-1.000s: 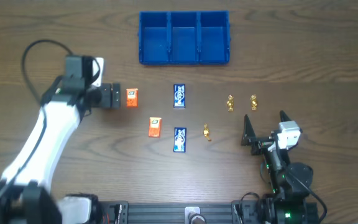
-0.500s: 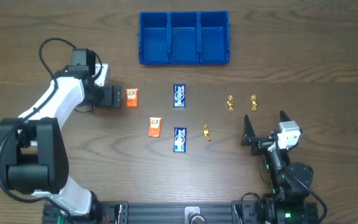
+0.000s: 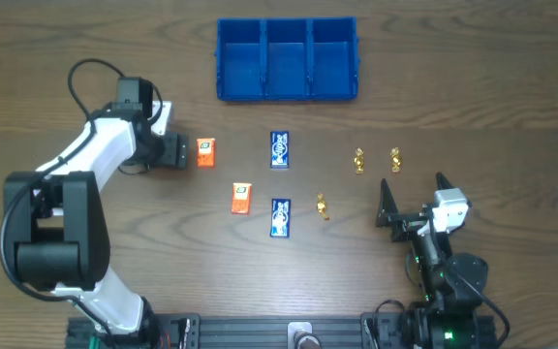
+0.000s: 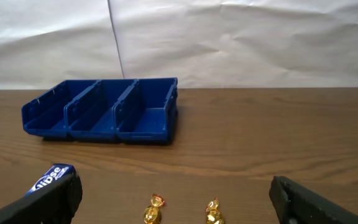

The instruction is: Sort Candies Into Trays

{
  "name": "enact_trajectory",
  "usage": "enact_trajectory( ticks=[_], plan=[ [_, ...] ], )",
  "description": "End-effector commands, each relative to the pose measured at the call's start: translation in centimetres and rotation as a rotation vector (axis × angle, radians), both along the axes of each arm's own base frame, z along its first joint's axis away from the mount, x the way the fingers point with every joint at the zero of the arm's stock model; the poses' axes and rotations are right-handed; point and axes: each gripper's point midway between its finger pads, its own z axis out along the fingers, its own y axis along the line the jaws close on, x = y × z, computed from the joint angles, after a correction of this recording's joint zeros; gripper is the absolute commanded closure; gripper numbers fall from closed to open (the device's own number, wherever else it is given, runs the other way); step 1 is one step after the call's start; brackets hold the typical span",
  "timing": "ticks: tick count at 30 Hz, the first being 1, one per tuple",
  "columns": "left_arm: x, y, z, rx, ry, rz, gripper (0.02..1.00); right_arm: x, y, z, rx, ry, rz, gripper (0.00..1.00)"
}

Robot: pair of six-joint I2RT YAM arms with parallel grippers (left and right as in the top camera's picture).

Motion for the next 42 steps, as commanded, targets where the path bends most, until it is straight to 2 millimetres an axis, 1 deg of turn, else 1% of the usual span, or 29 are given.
enact_trajectory(
  ticks=[1, 4, 6, 7, 8, 9, 10, 13, 14, 15, 17, 18, 19, 21, 23, 24, 25, 26, 27, 28, 29, 30, 33, 34, 35, 38, 39, 40, 42],
  plan=[
    [0.4, 0.0, -0.3, 0.033, 0.004, -0.008, 0.529, 0.0, 0.0, -0.1, -0.01, -0.001, -0.002, 0.003],
    [0.5, -0.1, -0.3, 0.031, -0.001, -0.006, 0.597, 0.0, 0.0, -0.1, -0.01, -0.001, -0.002, 0.003],
    [1.0, -0.1, 0.1, 0.033, -0.019, 0.005, 0.643, 0.0, 0.0, -0.1, -0.01, -0.001, -0.002, 0.003],
    [1.6, -0.1, 0.8, 0.03, -0.043, 0.015, 0.656, 0.0, 0.0, -0.1, -0.01, -0.001, -0.002, 0.003],
    [2.5, -0.1, 2.0, 0.025, -0.074, 0.028, 0.684, 0.0, 0.0, -0.1, -0.01, -0.001, -0.002, 0.003],
    [3.1, -0.2, 3.1, 0.02, -0.098, 0.036, 0.691, 0.0, 0.0, -0.1, -0.009, -0.001, -0.002, 0.003],
    [3.6, -0.4, 4.5, 0.019, -0.122, 0.041, 0.7, 0.0, 0.0, -0.1, -0.01, -0.001, -0.002, 0.003],
    [5.7, -1.3, 11.5, 0.027, -0.252, 0.067, 0.709, 0.0, 0.0, -0.1, -0.009, -0.001, -0.002, 0.003],
    [6.7, -2.3, 15.5, 0.022, -0.34, 0.067, 0.704, 0.0, 0.0, -0.1, -0.01, -0.001, -0.002, 0.003],
    [7.2, -2.9, 18.0, 0.021, -0.395, 0.071, 0.7, 0.0, 0.0, -0.1, -0.01, -0.001, -0.002, 0.003],
    [8.5, -4.9, 23.1, 0.017, -0.506, 0.067, 0.691, 0.0, 0.0, -0.1, -0.01, -0.001, -0.002, 0.003],
    [9.1, -5.8, 24.6, 0.011, -0.538, 0.062, 0.687, 0.0, 0.0, -0.1, -0.01, -0.001, -0.002, 0.003],
    [10.0, -7.3, 26.2, 0.001, -0.573, 0.055, 0.689, 0.0, 0.0, -0.1, -0.01, -0.001, -0.002, 0.003],
    [11.5, -9.7, 27.2, -0.02, -0.593, 0.043, 0.691, 0.0, 0.0, -0.1, -0.01, -0.001, -0.002, 0.003],
    [13.0, -12.1, 26.6, -0.025, -0.582, 0.032, 0.691, 0.0, 0.0, -0.1, -0.01, -0.001, -0.002, 0.003],
    [13.8, -13.3, 25.6, -0.025, -0.565, 0.029, 0.693, 0.0, 0.0, -0.1, -0.01, -0.001, -0.002, 0.003],
    [14.5, -14.4, 24.4, -0.024, -0.542, 0.018, 0.693, 0.0, 0.0, -0.1, -0.009, -0.001, -0.002, 0.003],
    [15.3, -15.4, 22.6, -0.021, -0.507, 0.02, 0.695, 0.0, 0.0, -0.1, -0.01, -0.001, -0.002, 0.003],
    [15.7, -15.8, 21.3, -0.019, -0.483, 0.026, 0.695, 0.0, 0.0, -0.1, -0.009, -0.001, -0.002, 0.003],
    [16.1, -16.1, 20.0, -0.019, -0.459, 0.035, 0.695, 0.0, 0.0, -0.1, -0.01, -0.001, -0.002, 0.003],
    [16.5, -16.4, 18.2, -0.018, -0.43, 0.038, 0.687, 0.0, 0.0, -0.1, -0.01, -0.001, -0.002, 0.003],
    [16.8, -16.7, 17.0, -0.021, -0.412, 0.035, 0.687, 0.0, 0.0, -0.1, -0.009, -0.001, -0.002, 0.003],
    [17.4, -17.0, 14.0, -0.016, -0.376, 0.047, 0.687, 0.0, 0.0, -0.1, -0.01, -0.001, -0.002, 0.003],
    [17.5, -17.0, 13.4, -0.014, -0.369, 0.051, 0.687, 0.0, 0.0, -0.1, -0.01, -0.001, -0.002, 0.003],
    [17.6, -16.8, 13.3, -0.013, -0.366, 0.056, 0.687, 0.0, 0.0, -0.1, -0.01, -0.001, -0.002, 0.003],
    [17.8, -16.5, 13.3, -0.018, -0.368, 0.061, 0.684, 0.0, 0.0, -0.1, -0.01, -0.001, -0.002, 0.003],
    [17.9, -16.4, 13.3, -0.021, -0.369, 0.065, 0.667, 0.0, 0.0, -0.1, -0.009, -0.001, -0.002, 0.003],
    [17.9, -16.4, 13.3, -0.023, -0.368, 0.064, 0.595, 0.0, 0.0, -0.1, -0.009, -0.001, -0.002, 0.003],
    [17.9, -16.3, 13.3, -0.022, -0.368, 0.065, 0.325, 0.0, 0.0, -0.1, -0.009, -0.001, -0.002, 0.001]
  ],
)
